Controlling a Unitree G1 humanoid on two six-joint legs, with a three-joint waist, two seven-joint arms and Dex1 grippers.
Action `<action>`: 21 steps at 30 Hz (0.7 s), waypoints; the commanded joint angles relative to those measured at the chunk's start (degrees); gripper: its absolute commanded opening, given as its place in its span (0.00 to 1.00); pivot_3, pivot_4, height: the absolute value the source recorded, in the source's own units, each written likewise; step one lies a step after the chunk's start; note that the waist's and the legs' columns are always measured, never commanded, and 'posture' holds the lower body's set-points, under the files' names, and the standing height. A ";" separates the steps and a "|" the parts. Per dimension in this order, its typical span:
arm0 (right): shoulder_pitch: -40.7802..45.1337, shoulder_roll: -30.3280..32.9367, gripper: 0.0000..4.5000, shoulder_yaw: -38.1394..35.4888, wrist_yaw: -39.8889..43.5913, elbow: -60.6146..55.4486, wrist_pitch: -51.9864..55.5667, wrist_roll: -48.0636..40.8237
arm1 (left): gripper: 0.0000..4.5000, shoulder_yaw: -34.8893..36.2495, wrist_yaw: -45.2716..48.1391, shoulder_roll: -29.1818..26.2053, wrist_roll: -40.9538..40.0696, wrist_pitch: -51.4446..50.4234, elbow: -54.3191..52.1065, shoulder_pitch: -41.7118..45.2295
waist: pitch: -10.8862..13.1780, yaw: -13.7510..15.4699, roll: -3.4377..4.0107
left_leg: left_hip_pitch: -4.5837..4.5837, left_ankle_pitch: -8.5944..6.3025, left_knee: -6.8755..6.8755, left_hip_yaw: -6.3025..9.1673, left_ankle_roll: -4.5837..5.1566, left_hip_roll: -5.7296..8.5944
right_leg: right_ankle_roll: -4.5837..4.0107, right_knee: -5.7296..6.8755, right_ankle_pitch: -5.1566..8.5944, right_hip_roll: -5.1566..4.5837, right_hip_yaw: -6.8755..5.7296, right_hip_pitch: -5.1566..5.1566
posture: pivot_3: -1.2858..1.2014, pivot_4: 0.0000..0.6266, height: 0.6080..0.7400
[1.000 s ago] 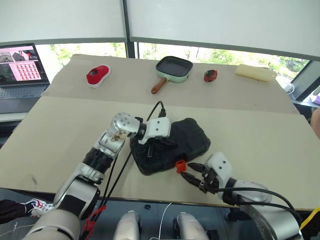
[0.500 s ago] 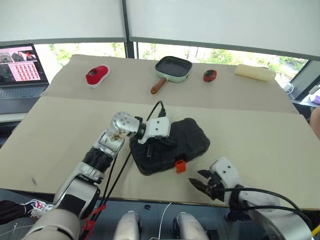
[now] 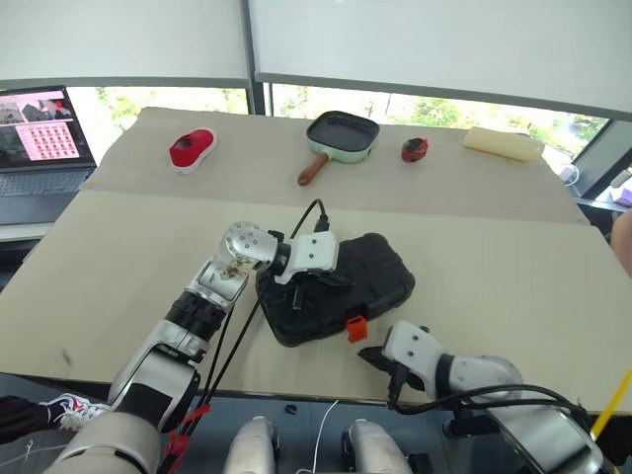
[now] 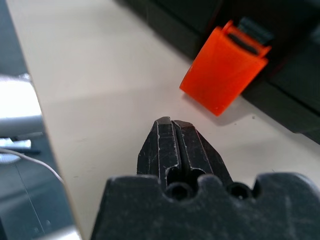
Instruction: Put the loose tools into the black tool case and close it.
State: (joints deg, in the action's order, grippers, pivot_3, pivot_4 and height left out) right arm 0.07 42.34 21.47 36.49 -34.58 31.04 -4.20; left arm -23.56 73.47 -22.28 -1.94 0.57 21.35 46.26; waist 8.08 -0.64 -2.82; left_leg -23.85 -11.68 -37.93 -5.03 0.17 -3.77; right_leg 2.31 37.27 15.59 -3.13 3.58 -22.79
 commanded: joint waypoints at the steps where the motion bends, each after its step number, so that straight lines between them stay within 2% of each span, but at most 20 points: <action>1: 1.15 -0.03 0.01 3.79 -0.68 7.55 -6.16 7.02 | 0.00 -2.92 0.84 -0.46 3.09 -1.38 1.08 -2.08 | -0.09 -0.08 -0.09 | 0.08 0.00 0.02 0.01 0.00 -0.02 | 0.00 -0.05 0.00 0.01 -0.03 0.10 | 0.52 0.24 1.00; 6: 1.22 -3.81 0.01 3.48 -4.68 12.39 -14.21 11.06 | 0.00 -2.86 0.75 -0.48 3.11 -1.94 0.31 -2.44 | -0.49 -0.16 -0.28 | 0.22 -0.01 0.10 0.01 -0.01 -0.06 | -0.03 -0.10 0.00 0.02 -0.07 0.22 | 0.52 0.24 1.00; 11: 0.51 -6.75 0.01 -0.34 -9.00 13.54 -21.49 13.20 | 0.00 -2.92 0.70 -0.47 3.14 -1.94 0.12 -2.69 | -0.53 -0.22 -0.29 | 0.26 -0.01 0.10 0.00 -0.01 -0.07 | -0.06 -0.11 -0.02 0.00 -0.07 0.27 | 0.52 0.24 1.00; 21: -2.43 -8.80 0.01 -8.33 -9.36 6.34 -28.39 11.17 | 0.00 -3.45 0.48 0.25 3.74 -0.94 1.49 -2.49 | -0.50 -0.09 -0.25 | 0.12 0.00 0.10 -0.05 -0.01 -0.03 | -0.54 -0.14 -0.26 -0.05 -0.04 0.15 | 0.52 0.24 1.00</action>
State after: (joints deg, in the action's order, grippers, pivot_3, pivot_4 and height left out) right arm -4.51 34.33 18.27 29.36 -22.28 5.39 7.77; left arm -23.57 73.10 -22.15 -1.58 0.30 20.72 45.33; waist 7.58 -0.73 -3.07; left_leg -23.73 -11.68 -37.83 -5.08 0.17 -3.81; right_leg 1.82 37.13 15.29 -3.17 3.54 -22.65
